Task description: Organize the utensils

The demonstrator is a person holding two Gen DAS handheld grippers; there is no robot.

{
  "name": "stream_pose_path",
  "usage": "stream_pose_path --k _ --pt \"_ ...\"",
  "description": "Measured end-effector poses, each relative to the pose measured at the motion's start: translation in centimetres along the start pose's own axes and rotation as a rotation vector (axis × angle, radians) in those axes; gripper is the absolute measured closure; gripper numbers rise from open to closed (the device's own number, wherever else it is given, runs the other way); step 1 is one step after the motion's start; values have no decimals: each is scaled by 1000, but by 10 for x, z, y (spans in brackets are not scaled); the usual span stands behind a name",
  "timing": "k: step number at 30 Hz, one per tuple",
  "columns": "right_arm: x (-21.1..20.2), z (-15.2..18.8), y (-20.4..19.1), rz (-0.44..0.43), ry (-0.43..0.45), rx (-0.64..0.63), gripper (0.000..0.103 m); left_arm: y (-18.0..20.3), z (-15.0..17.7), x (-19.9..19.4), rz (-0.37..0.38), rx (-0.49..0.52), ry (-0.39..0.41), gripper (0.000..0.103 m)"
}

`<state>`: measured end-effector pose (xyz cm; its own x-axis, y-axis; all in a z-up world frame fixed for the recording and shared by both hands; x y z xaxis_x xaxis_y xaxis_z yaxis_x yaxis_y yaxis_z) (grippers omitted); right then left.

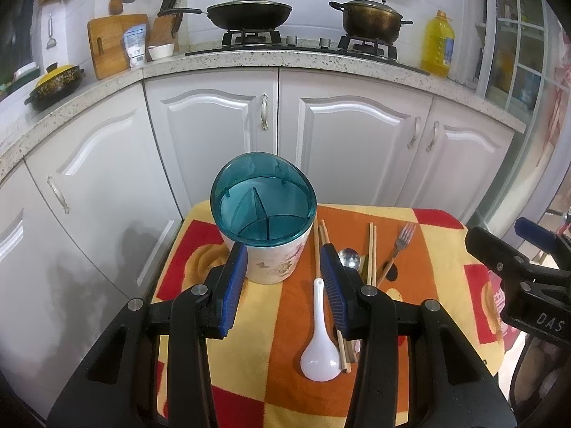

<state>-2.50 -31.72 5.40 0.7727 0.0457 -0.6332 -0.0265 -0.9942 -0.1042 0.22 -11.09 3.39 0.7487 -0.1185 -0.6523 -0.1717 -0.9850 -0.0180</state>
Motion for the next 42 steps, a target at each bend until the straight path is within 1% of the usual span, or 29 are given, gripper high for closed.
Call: stream_pose_path --k 15,25,42 --pt "3 4 7 24 2 15 1 1 3 5 -7 6 -9 61" --pt "9 9 11 6 -18 37 1 4 6 7 -9 18 -15 61" --pt "7 9 14 1 -13 50 1 7 3 7 -10 16 -2 61"
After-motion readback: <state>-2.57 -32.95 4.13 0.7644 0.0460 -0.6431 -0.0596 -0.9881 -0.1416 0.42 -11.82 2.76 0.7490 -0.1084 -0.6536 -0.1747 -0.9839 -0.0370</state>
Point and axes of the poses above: each gripper's, at about its wrist camera, not at the fingertips, and x roughly the way its jaws point, y to its right, z to its underside, the point moved 10 cm from there along x, roughly the way its jaws point, and after that the axes turned 4 degrees about -z, right-handed, at the moved point
